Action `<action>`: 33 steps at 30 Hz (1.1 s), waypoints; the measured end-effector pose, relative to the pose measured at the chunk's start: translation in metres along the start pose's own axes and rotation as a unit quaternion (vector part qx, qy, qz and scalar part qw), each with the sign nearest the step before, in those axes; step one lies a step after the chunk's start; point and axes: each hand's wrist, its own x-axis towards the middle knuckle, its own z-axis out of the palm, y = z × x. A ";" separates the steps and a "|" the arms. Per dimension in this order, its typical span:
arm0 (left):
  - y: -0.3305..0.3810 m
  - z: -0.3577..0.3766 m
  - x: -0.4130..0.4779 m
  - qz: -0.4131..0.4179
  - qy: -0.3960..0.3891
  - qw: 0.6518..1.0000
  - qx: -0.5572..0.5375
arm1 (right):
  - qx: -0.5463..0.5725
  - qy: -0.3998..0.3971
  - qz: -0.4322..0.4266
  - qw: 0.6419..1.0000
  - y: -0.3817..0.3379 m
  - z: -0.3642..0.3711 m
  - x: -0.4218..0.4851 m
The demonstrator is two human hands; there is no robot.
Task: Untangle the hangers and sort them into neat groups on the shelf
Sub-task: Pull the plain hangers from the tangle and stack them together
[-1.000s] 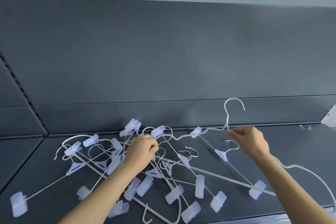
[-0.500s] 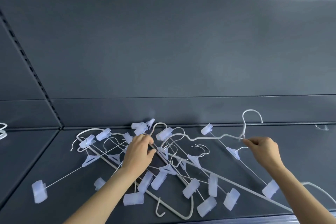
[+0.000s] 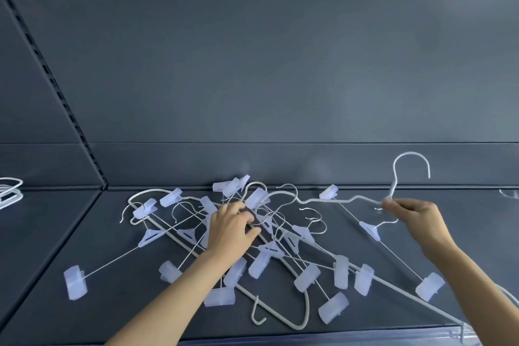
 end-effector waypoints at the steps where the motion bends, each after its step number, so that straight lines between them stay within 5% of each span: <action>1: 0.000 0.000 0.000 0.002 -0.001 1.000 -0.004 | 0.001 0.003 0.000 1.000 -0.002 -0.003 -0.001; 10: 0.000 -0.008 0.004 0.011 0.047 0.998 -0.048 | 0.018 0.040 -0.003 0.999 -0.017 -0.017 -0.003; 15: 0.008 -0.017 0.017 -0.017 0.165 0.980 -0.106 | 0.004 0.038 -0.031 0.999 -0.023 -0.022 -0.011; 24: 0.006 -0.023 0.048 -0.069 0.028 0.987 -0.140 | 0.004 0.027 -0.071 0.997 -0.037 -0.027 -0.021; 33: 0.016 -0.037 0.034 -0.047 0.143 0.955 -0.256 | -0.027 0.063 -0.063 0.996 -0.020 -0.012 -0.010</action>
